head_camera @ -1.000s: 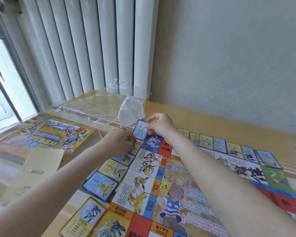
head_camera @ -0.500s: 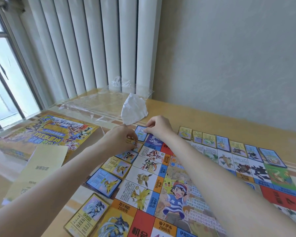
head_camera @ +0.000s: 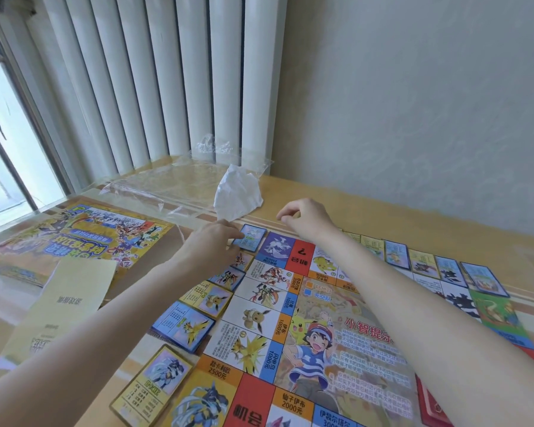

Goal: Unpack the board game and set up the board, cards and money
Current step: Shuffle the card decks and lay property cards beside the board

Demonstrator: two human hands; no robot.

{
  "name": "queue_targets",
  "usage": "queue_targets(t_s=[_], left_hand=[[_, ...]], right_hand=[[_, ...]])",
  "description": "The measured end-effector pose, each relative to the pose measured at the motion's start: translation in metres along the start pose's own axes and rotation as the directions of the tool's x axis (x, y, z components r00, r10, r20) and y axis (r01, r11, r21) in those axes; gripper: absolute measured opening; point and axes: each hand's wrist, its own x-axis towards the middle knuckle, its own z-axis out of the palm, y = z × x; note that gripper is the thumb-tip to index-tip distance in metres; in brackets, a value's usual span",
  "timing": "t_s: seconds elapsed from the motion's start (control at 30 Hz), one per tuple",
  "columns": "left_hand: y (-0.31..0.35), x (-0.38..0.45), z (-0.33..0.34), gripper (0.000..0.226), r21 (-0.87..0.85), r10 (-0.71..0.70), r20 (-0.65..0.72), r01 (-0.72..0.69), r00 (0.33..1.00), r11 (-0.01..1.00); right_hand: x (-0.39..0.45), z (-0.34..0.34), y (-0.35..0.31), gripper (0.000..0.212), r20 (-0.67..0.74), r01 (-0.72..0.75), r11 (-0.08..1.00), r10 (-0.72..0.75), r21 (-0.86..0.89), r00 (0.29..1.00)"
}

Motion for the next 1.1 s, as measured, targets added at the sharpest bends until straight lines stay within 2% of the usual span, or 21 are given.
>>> queue_targets(t_s=[0.13,0.27,0.63,1.0,1.1], left_hand=[[0.003,-0.002,0.004,0.041,0.088,-0.015,0.058,0.009,0.998,0.996],[0.002,-0.001,0.006,0.039,0.092,-0.02,0.098,0.011,0.995,0.996],[-0.002,-0.005,0.007,0.038,0.071,0.002,0.088,-0.008,0.996,0.997],[0.003,-0.008,0.004,0.039,0.062,-0.024,0.11,0.018,0.994,0.998],[0.004,-0.008,0.003,0.041,0.077,-0.031,0.128,0.021,0.991,0.997]], right_hand=[[-0.003,0.007,0.004,0.031,0.071,0.03,0.997,-0.025,-0.076,0.997],[-0.004,0.013,0.002,0.04,0.077,0.04,0.997,-0.035,-0.065,0.996],[-0.009,0.01,0.001,0.06,0.194,0.021,0.993,0.002,-0.116,0.981],[-0.008,0.015,-0.006,0.041,0.169,-0.025,0.99,0.049,-0.14,0.984],[-0.005,0.017,-0.016,0.043,0.153,-0.047,0.989,0.068,-0.139,0.986]])
